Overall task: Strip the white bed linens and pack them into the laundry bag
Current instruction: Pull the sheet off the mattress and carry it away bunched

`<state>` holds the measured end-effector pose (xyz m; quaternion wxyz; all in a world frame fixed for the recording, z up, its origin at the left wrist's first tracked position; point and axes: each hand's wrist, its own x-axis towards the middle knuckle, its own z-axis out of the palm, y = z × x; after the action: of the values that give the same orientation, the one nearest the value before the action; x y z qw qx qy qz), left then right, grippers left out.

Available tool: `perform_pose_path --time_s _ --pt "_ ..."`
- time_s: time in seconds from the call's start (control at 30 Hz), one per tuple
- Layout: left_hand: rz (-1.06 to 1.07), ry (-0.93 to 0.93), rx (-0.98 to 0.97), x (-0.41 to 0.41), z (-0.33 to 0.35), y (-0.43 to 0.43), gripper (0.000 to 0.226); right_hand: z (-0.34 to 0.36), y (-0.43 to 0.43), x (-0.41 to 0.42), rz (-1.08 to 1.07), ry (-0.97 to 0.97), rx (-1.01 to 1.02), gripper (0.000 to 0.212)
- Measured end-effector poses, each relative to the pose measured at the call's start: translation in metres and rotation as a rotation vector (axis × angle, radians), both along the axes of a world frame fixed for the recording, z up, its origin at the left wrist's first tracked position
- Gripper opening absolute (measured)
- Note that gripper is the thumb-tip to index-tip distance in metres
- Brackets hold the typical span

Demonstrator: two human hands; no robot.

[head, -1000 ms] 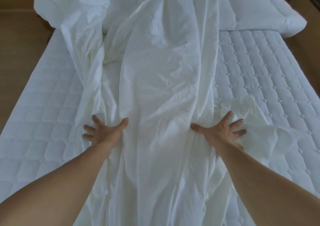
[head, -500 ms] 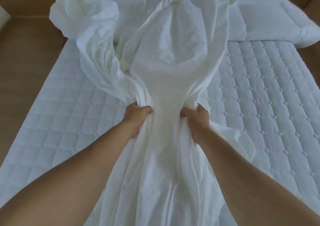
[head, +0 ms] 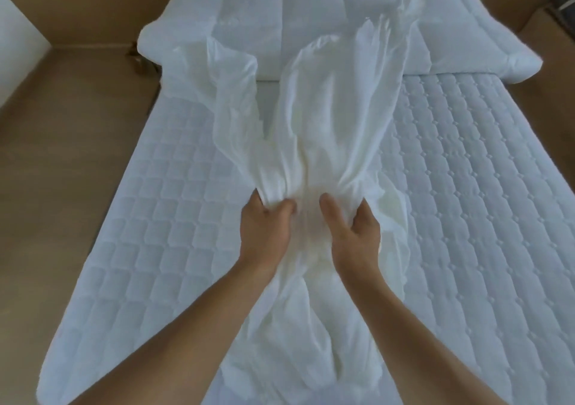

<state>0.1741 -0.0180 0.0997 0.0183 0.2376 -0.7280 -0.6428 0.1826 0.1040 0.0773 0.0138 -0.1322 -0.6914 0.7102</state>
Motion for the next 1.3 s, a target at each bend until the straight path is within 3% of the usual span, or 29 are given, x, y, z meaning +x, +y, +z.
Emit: perform_pose_path --time_s 0.13,0.23,0.37,0.43,0.53,0.6,0.67,0.73,0.87,0.97,1.1,1.3 --pt "-0.056 -0.15 0.104 0.099 -0.026 -0.002 0.015 -0.029 0.004 0.102 -0.098 -0.176 -0.012 0.049" --pt "-0.059 -0.376 0.061 0.155 -0.061 -0.003 0.024 -0.06 0.014 0.152 -0.081 -0.437 0.171 0.049" --pt "-0.169 -0.562 -0.184 0.19 -0.101 -0.012 0.047 -0.083 0.027 0.18 -0.068 -0.631 0.376 0.063" --pt "-0.245 -0.509 -0.391 0.187 -0.107 -0.017 0.046 -0.081 0.031 0.178 -0.07 -0.641 0.414 0.087" --pt "-0.333 -0.299 -0.788 0.161 -0.101 -0.023 0.095 -0.074 0.035 0.161 -0.015 -0.445 0.799 0.111" --pt "-0.419 -0.135 -0.883 0.132 -0.095 -0.024 0.103 -0.067 0.033 0.139 0.075 -0.228 0.977 0.1" --pt "-0.505 -0.089 -0.929 0.099 -0.096 -0.023 0.084 -0.067 0.028 0.111 0.201 -0.144 1.085 0.089" --pt "-0.576 -0.166 -0.964 0.075 -0.107 -0.022 0.069 -0.079 0.026 0.088 0.347 -0.198 1.17 0.085" --pt "-0.744 -0.449 -0.946 0.087 -0.162 -0.017 0.066 -0.132 0.033 0.101 0.549 -0.405 1.179 0.077" --pt "-0.763 -0.515 -0.946 0.123 -0.211 -0.01 0.071 -0.178 0.04 0.133 0.581 -0.436 1.213 0.074" --pt "-0.685 -0.412 -1.019 0.135 -0.255 -0.009 0.068 -0.221 0.038 0.14 0.508 -0.368 1.24 0.072" --pt "-0.746 -0.454 -1.097 0.125 -0.272 -0.007 0.069 -0.24 0.032 0.133 0.522 -0.412 1.26 0.073"
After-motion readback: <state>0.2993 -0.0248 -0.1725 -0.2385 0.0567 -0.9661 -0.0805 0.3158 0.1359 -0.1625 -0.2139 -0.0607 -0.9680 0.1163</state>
